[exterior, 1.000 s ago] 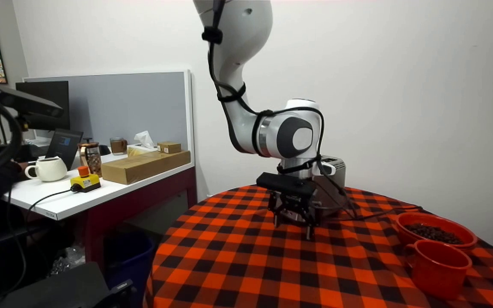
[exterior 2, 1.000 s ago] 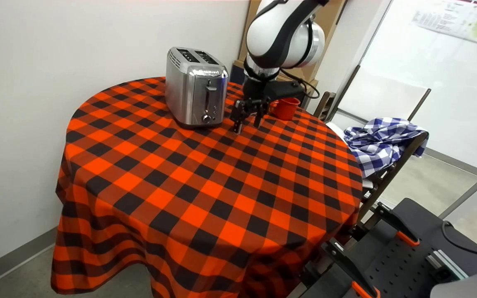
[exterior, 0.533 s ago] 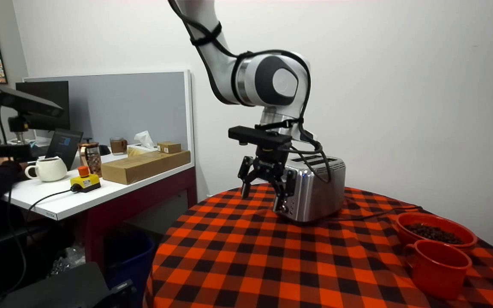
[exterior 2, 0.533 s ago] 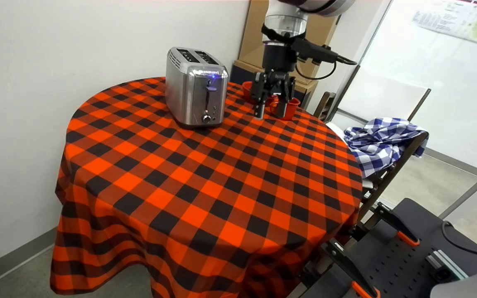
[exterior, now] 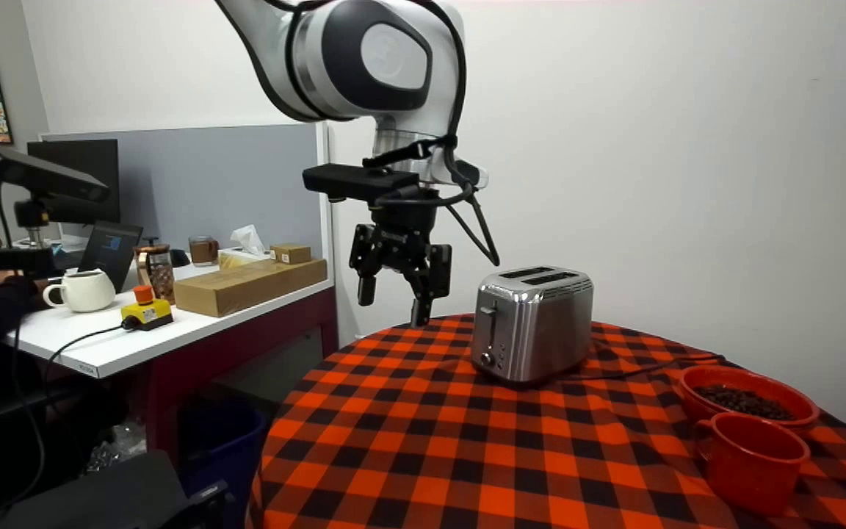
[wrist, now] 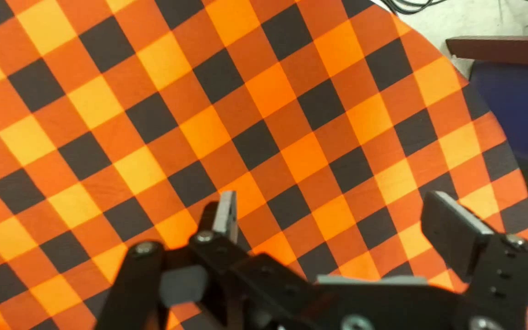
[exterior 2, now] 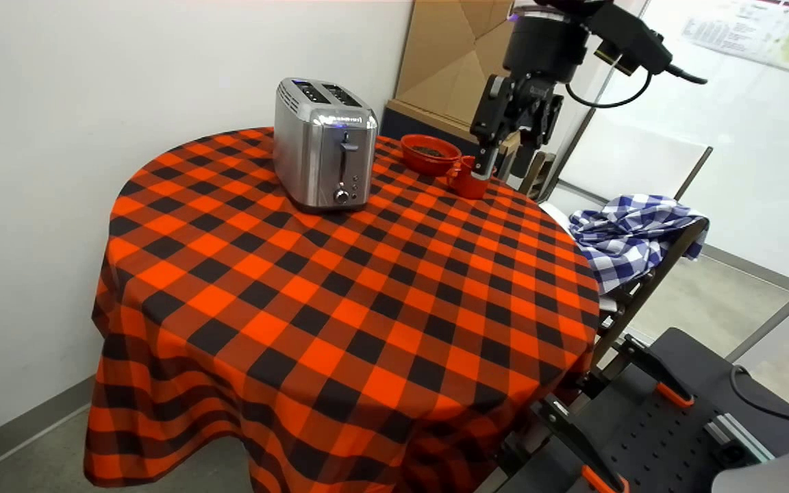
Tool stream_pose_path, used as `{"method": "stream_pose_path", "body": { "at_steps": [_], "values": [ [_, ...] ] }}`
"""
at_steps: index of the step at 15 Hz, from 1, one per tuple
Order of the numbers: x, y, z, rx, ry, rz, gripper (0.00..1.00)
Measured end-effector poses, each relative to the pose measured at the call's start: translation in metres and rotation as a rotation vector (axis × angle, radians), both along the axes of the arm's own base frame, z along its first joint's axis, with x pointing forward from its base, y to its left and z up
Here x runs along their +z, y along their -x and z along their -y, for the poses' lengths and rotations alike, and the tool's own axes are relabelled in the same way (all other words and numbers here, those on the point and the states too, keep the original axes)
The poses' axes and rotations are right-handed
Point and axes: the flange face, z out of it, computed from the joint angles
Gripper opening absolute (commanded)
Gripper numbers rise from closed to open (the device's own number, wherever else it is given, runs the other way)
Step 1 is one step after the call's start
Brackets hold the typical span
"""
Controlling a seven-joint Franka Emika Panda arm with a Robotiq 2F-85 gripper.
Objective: Push the button on the bottom of the toaster
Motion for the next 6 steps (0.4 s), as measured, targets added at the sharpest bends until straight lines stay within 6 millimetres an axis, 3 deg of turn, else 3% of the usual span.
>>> {"method": "stream_pose_path", "body": {
  "at_steps": [2,6],
  "values": [
    [0.0091,0.0159,-0.0011,-0.009,0.005,0.034,1.0],
    [0.005,0.0148,-0.0002,-0.011,0.004,0.024,1.0]
  ]
}}
